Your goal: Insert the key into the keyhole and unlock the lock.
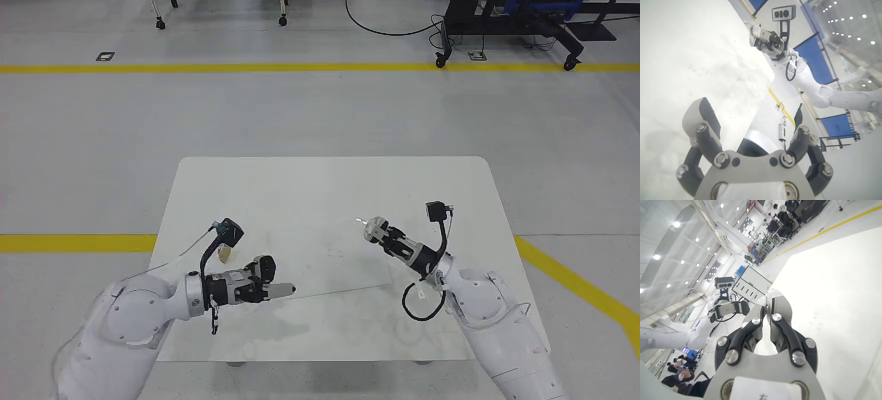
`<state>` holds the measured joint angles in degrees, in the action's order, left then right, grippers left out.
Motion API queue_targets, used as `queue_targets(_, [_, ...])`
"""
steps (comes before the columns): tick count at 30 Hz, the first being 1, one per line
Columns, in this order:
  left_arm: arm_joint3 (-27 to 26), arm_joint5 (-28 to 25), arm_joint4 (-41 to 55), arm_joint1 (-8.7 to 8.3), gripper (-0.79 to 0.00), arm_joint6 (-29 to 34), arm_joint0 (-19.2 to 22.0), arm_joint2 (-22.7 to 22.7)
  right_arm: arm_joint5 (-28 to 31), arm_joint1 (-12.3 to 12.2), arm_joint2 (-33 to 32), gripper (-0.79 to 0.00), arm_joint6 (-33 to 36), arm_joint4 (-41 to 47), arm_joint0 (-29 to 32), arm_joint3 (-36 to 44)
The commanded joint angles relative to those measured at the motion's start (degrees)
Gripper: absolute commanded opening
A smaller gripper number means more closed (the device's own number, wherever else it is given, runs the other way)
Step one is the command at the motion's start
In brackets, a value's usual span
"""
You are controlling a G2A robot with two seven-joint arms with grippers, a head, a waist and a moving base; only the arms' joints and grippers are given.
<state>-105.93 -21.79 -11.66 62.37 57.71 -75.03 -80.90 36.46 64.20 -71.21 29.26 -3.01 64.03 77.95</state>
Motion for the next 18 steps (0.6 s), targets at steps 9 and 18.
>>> queue_targets(9, [-11.0,13.1,-26.5,-2.17,0.000,9.1,-7.4,-7.0,0.0,0.0,0.0,-0.785,0.3,0.1,0.0,0.0])
queue_targets(18, [-0.4,10.5,-31.2,-2.64,-0.080,6.1,-1.8,-6.1,0.0,0.0,0.0,-0.785,0.3,0.1,0.0,0.0])
